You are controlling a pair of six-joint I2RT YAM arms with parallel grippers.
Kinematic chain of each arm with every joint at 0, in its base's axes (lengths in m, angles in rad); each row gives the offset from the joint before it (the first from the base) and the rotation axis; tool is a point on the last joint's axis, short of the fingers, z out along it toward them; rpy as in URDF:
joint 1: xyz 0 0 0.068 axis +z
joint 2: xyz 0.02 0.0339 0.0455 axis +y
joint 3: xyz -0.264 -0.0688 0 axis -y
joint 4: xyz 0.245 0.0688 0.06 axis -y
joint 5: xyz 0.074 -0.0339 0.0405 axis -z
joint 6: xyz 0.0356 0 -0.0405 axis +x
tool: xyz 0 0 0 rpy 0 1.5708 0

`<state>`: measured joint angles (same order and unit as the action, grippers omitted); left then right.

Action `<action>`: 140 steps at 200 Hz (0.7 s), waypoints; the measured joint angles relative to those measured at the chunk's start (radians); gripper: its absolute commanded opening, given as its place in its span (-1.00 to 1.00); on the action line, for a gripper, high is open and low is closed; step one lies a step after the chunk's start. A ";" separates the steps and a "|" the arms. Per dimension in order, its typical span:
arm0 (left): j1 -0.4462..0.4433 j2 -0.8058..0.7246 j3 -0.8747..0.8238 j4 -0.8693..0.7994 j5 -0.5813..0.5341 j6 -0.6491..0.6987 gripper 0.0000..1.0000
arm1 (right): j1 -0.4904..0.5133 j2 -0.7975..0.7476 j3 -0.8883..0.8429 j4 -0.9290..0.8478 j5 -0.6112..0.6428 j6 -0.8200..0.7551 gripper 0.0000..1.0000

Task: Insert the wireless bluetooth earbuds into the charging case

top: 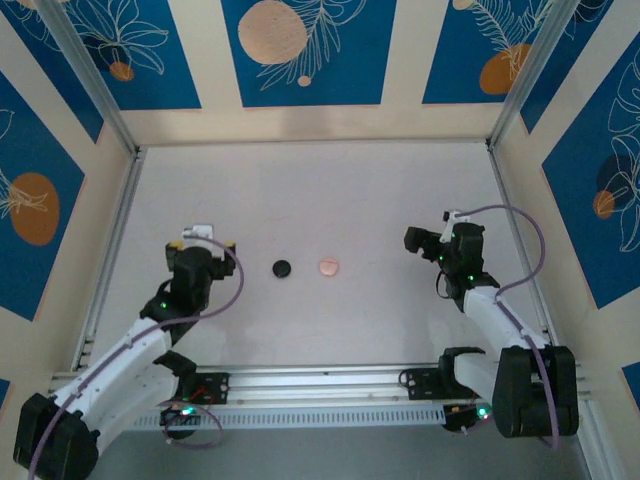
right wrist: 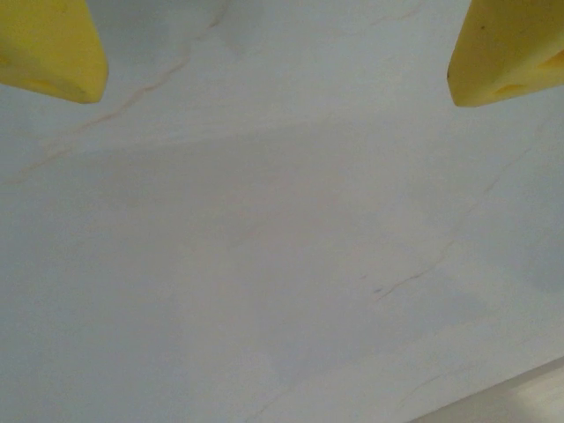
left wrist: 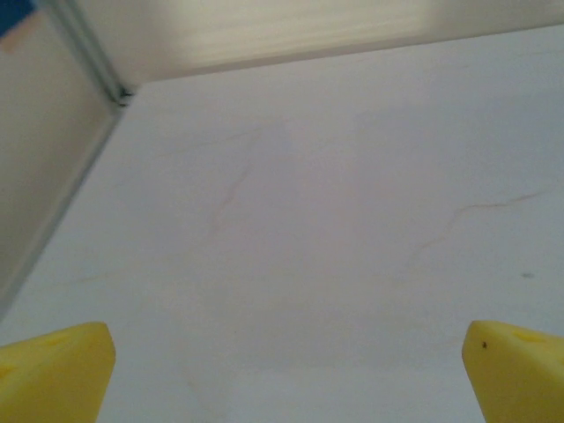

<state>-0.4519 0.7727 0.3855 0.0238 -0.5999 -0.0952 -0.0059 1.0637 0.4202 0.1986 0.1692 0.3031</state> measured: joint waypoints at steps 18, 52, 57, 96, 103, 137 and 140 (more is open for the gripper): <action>0.008 -0.009 -0.109 0.121 -0.050 0.043 0.99 | -0.051 0.026 -0.028 0.098 0.000 -0.016 0.98; 0.026 0.156 -0.222 0.362 -0.096 0.103 0.99 | -0.119 0.201 -0.029 0.265 -0.034 -0.033 0.98; 0.031 0.189 -0.228 0.404 -0.092 0.111 0.99 | -0.121 0.228 -0.029 0.289 -0.045 -0.036 0.98; 0.049 0.565 -0.241 0.929 -0.025 0.249 0.99 | -0.097 0.356 -0.031 0.448 -0.117 -0.075 0.98; 0.050 0.647 -0.237 1.015 -0.013 0.277 0.99 | -0.076 0.370 -0.034 0.484 -0.121 -0.090 0.98; 0.071 0.839 -0.192 1.203 0.020 0.341 0.99 | -0.031 0.457 -0.027 0.554 -0.163 -0.144 0.98; 0.077 0.838 -0.192 1.216 0.023 0.340 1.00 | -0.031 0.459 -0.027 0.554 -0.164 -0.147 0.98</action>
<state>-0.3752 1.6112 0.1932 1.2396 -0.5766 0.2451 -0.0372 1.5227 0.3927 0.7525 0.0055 0.1558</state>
